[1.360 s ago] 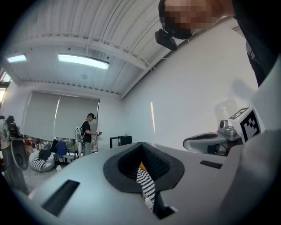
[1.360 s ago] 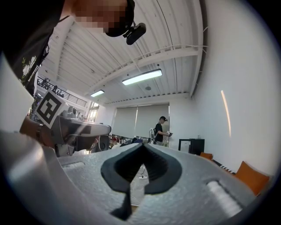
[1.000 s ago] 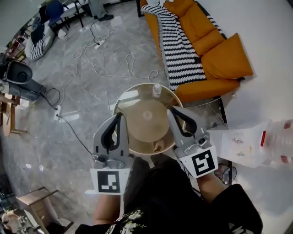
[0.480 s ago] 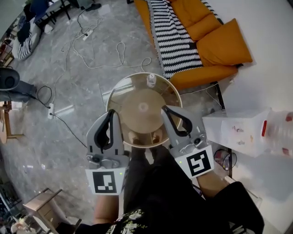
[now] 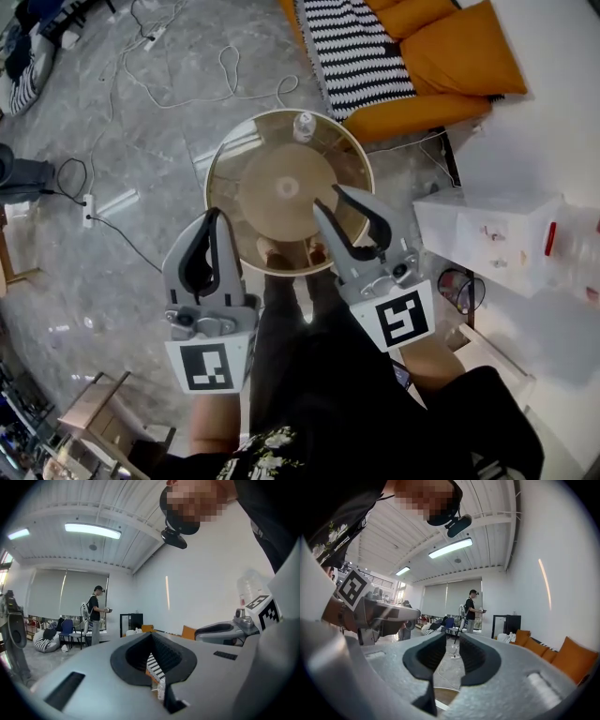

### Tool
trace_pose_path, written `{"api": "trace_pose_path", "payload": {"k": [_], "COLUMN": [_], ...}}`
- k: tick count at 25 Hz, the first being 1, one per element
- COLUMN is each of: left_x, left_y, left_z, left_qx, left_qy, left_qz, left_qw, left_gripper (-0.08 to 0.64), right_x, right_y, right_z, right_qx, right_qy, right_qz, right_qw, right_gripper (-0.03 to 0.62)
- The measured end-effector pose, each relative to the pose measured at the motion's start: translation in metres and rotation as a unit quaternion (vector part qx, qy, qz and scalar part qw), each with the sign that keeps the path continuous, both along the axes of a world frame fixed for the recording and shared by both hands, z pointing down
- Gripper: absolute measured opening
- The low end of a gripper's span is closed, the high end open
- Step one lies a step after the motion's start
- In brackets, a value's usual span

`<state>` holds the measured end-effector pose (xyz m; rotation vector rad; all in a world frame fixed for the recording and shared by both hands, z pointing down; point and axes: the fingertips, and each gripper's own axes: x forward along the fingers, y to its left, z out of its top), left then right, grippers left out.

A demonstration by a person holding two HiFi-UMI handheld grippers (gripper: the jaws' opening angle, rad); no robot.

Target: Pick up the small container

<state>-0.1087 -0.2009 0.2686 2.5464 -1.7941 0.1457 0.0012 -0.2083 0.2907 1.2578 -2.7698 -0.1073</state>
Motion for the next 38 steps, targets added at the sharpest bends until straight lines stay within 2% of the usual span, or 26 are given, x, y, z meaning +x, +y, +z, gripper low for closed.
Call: {"api": "trace_pose_path", "payload": {"k": [7,18,26,38], "left_x": [-0.002,-0.006,0.002,-0.012], "left_y": [-0.009,-0.025,-0.039,-0.048], "left_z": [0.047,0.144,0.209,0.307], "left_qx": [-0.025,-0.063,-0.085,-0.123], "left_qy": [0.01,-0.007,0.009,0.023], "left_qz": [0.012,0.012,0.015,0.002], "left_qw": [0.9996,0.9979,0.9962,0.9921], "left_gripper": [0.006,0.006,0.006,0.006], "right_x": [-0.007,-0.016,-0.023,-0.041], "right_y": [-0.01,-0.021,-0.035,-0.052], "right_z": [0.052,0.158,0.235,0.341], "right_qx": [-0.033,-0.087,-0.121,-0.156], "right_qy": [0.011,0.027,0.042,0.061], "right_qz": [0.004,-0.017,-0.028,-0.024], "right_qw": [0.999,0.996,0.991,0.985], "right_gripper": [0.089,0.112,0.141,0.153]}}
